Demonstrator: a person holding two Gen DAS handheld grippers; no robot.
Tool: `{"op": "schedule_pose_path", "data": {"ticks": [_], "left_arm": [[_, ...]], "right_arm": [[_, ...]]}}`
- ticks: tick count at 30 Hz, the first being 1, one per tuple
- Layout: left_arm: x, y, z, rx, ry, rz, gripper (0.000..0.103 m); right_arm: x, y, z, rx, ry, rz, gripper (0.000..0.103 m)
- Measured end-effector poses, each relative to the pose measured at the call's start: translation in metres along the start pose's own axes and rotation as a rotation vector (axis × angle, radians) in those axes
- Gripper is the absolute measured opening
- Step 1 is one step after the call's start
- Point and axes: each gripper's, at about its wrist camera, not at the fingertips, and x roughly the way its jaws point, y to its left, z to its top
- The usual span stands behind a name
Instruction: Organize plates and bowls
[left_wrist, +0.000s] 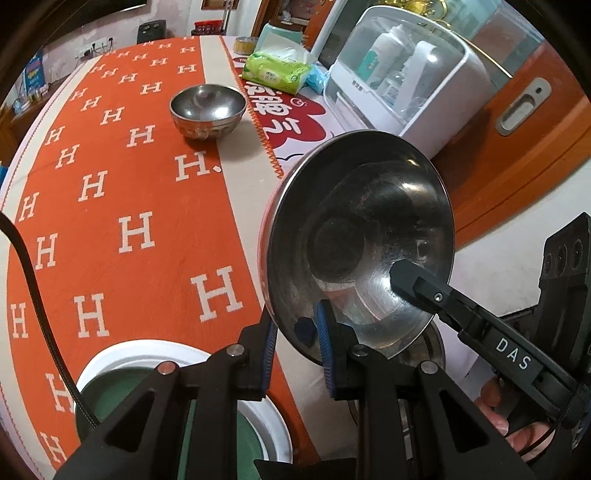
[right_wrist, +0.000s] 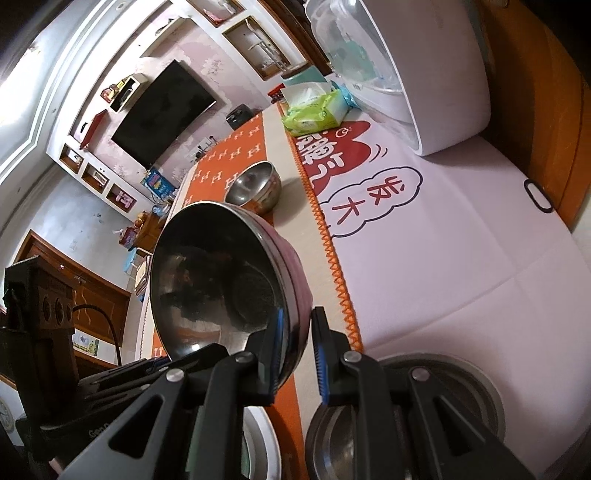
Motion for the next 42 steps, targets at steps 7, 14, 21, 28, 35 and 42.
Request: {"op": "schedule_pose_path", "data": {"ticks": [7, 14, 21, 28, 35, 42], "left_arm": [[-0.017, -0.013, -0.014, 0.036, -0.022, -0.013, 0.02], [-0.025, -0.028, -0.03, 0.076, -0.018, -0.031, 0.02], [-0.023, -0.046, -0.045, 0.115, 0.012, -0.059, 0.02], [-0.012, -0.062, -0.061, 0.139, 0.055, -0.08, 0.02], [0.006, -0.076, -0.075, 0.156, 0.124, -0.097, 0.02], [0.022, -0.085, -0.084, 0.161, 0.178, -0.099, 0.021]], "right_arm": [[-0.022, 0.0, -0.013, 0.001, -0.02, 0.0, 0.015], [-0.043, -0.005, -0.033, 0.021, -0.044, -0.015, 0.016], [-0.059, -0.018, -0.048, 0.055, -0.053, -0.046, 0.016], [-0.07, -0.035, -0.063, 0.091, -0.045, -0.08, 0.016], [-0.078, -0.055, -0.08, 0.145, -0.014, -0.124, 0.016], [-0.083, -0.072, -0.093, 0.188, 0.015, -0.159, 0.016]]}}
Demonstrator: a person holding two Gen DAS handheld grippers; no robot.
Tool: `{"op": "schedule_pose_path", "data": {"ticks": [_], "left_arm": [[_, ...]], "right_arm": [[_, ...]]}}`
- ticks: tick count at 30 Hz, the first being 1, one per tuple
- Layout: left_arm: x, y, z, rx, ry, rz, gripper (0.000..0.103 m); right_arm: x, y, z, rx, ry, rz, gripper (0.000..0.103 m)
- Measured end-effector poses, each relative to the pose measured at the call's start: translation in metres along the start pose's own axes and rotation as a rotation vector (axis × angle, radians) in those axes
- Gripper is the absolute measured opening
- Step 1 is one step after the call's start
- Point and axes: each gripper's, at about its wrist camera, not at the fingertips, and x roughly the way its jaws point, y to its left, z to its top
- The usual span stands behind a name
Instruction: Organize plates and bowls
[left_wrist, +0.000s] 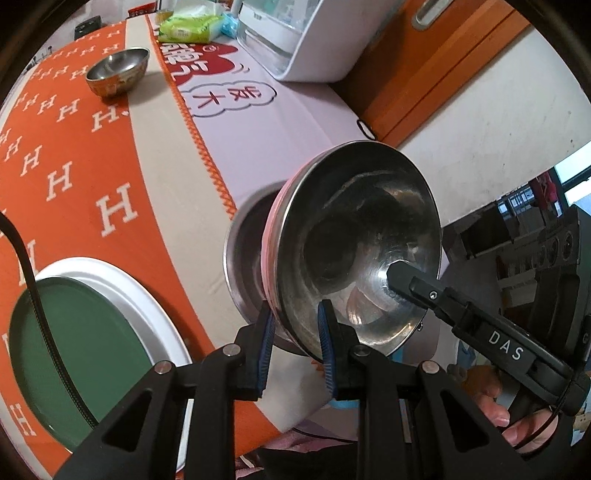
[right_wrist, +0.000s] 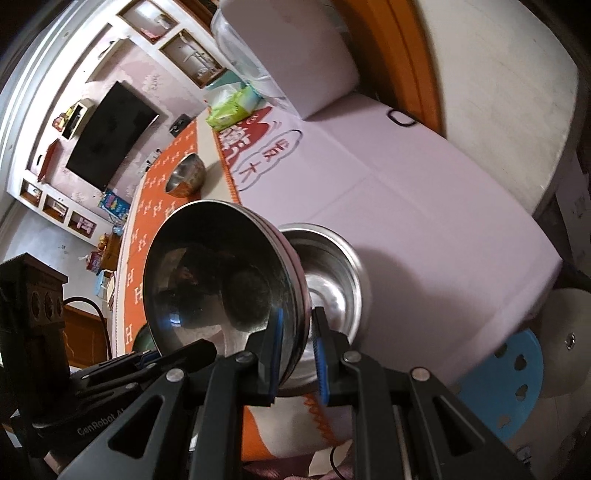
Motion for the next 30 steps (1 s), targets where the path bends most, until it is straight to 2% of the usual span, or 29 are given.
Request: {"op": "schedule_pose_path", "data": {"ticks": [9, 16, 24, 30], "left_arm": [[0.012, -0.002, 0.0, -0.016, 0.044, 0.032, 0.025], [0.006, -0.003, 0.003, -0.015, 0.038, 0.063, 0.03], [-0.001, -0.006, 0.007, 0.032, 0.018, 0.084, 0.033], [-0.008, -0.004, 0.006, 0.045, -0.002, 0.083, 0.035]], "right_arm": [[0.007, -0.018, -0.002, 0.058, 0.05, -0.02, 0.016], [0.014, -0.021, 0.001, 0.075, 0.068, -0.006, 0.016], [0.014, -0.02, 0.004, 0.086, 0.045, 0.013, 0.016], [0.01, -0.011, 0.004, 0.043, 0.009, -0.029, 0.016]]}}
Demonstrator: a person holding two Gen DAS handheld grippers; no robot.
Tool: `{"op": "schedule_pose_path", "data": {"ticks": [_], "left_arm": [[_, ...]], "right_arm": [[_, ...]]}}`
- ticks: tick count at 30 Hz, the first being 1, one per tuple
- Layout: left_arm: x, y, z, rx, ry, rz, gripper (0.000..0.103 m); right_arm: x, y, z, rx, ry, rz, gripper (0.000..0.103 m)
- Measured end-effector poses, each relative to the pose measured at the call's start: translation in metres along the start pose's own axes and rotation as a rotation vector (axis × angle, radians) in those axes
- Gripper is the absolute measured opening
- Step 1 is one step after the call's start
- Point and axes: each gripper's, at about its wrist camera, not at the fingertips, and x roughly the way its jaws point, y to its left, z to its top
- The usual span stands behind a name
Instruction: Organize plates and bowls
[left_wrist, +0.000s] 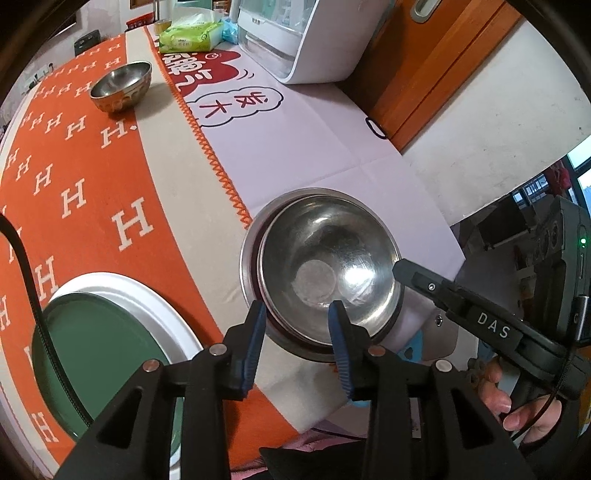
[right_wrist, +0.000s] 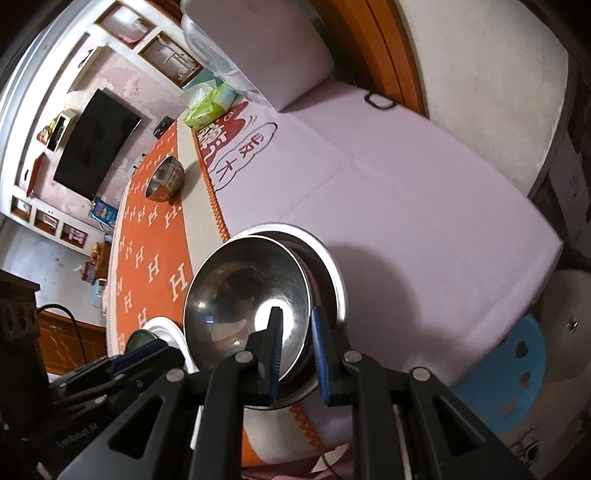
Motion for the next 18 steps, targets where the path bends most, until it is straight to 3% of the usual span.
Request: {"op": "schedule_pose_path", "data": {"ticks": [10, 16, 18], "left_arm": [[-0.016, 0.023, 0.004, -0.02, 0.005, 0.038, 0.041], [-0.035, 0.046, 0.013, -0.055, -0.022, 0.069, 0.054], [-0.043, 0.057, 0.017, -0.061, -0.023, 0.085, 0.059]], "right_arm": [[-0.009, 0.036, -0.003, -0.14, -0.103, -0.039, 0.016], [-0.011, 0.066, 0.002, -0.246, -0.147, -0.068, 0.016], [-0.011, 0.077, 0.009, -0.27, -0.158, -0.062, 0.021]]}}
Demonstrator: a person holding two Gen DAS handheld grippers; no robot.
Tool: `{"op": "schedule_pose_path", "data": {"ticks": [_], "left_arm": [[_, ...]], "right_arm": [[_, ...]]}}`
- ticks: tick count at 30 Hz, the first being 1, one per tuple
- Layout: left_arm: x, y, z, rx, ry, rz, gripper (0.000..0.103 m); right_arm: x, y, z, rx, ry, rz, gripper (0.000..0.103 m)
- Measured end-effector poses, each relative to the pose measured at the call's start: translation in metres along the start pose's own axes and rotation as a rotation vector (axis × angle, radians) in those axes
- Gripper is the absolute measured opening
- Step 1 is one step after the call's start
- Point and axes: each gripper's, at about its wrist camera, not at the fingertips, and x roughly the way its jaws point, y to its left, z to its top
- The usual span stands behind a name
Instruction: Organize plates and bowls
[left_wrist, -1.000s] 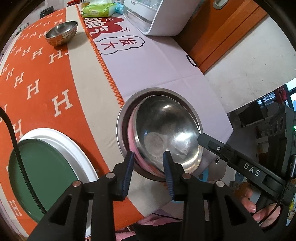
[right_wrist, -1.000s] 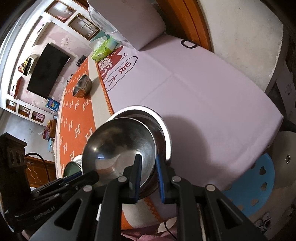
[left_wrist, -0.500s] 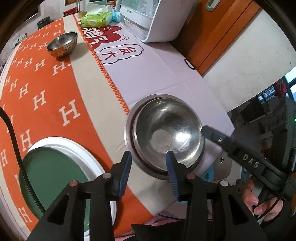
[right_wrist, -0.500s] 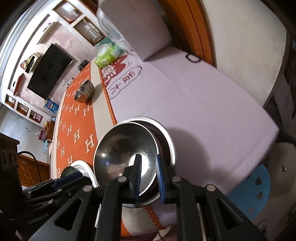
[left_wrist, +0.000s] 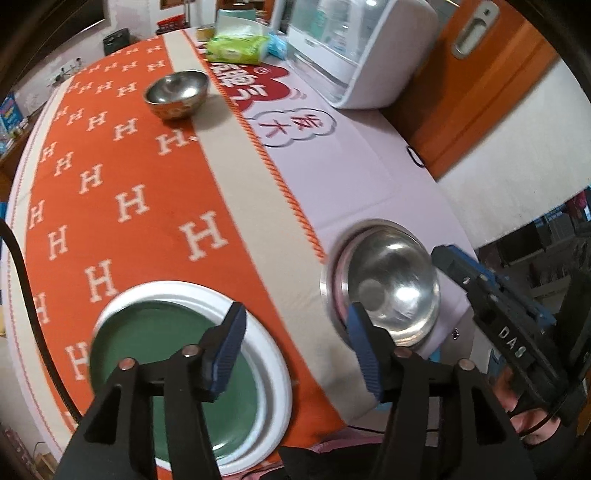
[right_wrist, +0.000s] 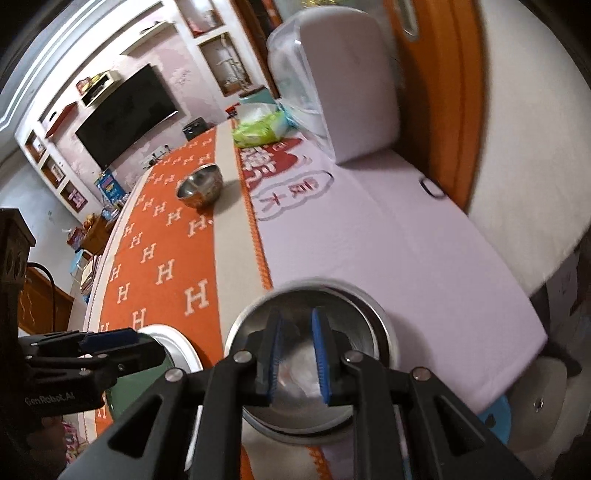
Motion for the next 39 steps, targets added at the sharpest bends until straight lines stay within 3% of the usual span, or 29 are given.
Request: {"op": "schedule_pose_path", "data": {"ticks": [4, 6, 10, 16, 22, 32, 39], "left_arm": [[-0.013, 0.023, 0.011, -0.006, -0.005, 0.035, 0.066], [-0.02, 0.036, 0.019, -0.009, -0.011, 0.056, 0.069], [-0.036, 0.064, 0.037, -0.019, -0.034, 0.121, 0.077], [-0.057, 0.104, 0.07, -0.02, -0.065, 0.182, 0.08], [-0.074, 0.133, 0.108, -0.03, -0.123, 0.207, 0.088], [-0.079, 0.161, 0.175, -0.035, -0.205, 0.212, 0.088], [-0.066, 0.184, 0.218, -0.054, -0.249, 0.216, 0.088]], "right_arm": [[0.003, 0.016, 0.024, -0.021, -0.026, 0.036, 0.042], [0.005, 0.026, 0.037, -0.039, -0.04, 0.053, 0.044], [0.011, 0.047, 0.067, -0.072, -0.068, 0.081, 0.06], [0.019, 0.079, 0.11, -0.122, -0.122, 0.105, 0.069], [0.033, 0.11, 0.151, -0.18, -0.173, 0.103, 0.07], [0.07, 0.145, 0.208, -0.237, -0.23, 0.103, 0.07], [0.102, 0.158, 0.23, -0.246, -0.251, 0.075, 0.07]]}}
